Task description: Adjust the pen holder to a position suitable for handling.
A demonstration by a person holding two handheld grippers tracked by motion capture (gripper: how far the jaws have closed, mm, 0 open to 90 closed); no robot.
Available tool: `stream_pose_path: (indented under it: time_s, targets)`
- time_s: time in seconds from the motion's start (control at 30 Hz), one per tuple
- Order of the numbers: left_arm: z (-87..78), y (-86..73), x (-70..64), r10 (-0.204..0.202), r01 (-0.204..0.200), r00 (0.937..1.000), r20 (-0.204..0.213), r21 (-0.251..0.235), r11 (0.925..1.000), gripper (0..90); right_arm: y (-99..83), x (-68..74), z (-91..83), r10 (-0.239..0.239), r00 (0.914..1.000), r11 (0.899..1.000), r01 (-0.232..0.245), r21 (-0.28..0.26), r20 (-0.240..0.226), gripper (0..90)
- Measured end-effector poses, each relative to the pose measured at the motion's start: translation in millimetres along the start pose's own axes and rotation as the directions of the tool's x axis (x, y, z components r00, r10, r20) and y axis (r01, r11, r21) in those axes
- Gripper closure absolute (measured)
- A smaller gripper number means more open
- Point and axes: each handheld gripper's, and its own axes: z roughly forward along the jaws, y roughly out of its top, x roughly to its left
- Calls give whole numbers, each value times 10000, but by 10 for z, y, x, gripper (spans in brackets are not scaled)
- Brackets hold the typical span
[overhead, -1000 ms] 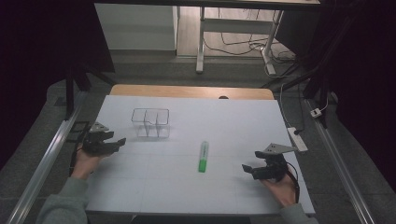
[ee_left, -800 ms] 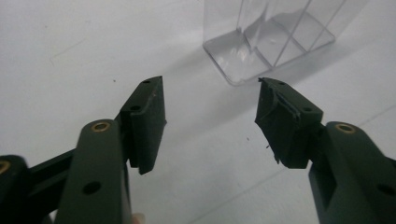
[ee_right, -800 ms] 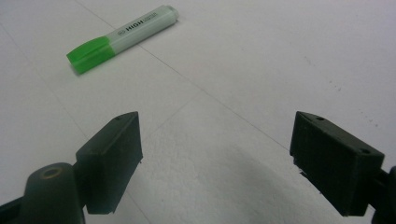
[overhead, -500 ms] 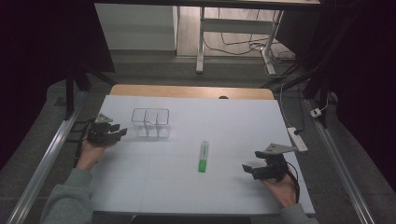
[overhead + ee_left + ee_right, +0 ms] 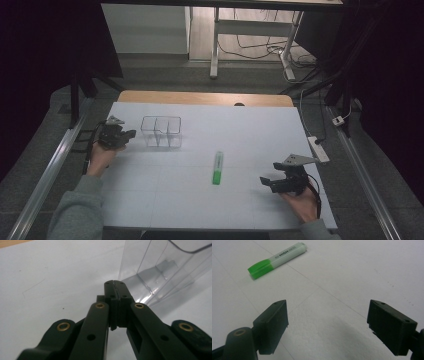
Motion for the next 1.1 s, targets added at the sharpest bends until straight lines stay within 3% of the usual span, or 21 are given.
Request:
stream_pose_path:
  time_s: [0.7,1.1]
  targets:
    - [231,108,-31,18,-18,9980,630,-11,10000,891,-5,3,0,32,10000,10000,-32,30,-10,165]
    - [270,123,-45,-37,32,9982,600,78,10000,891,-5,8,9,-26,10000,10000,26,32,-13,165]
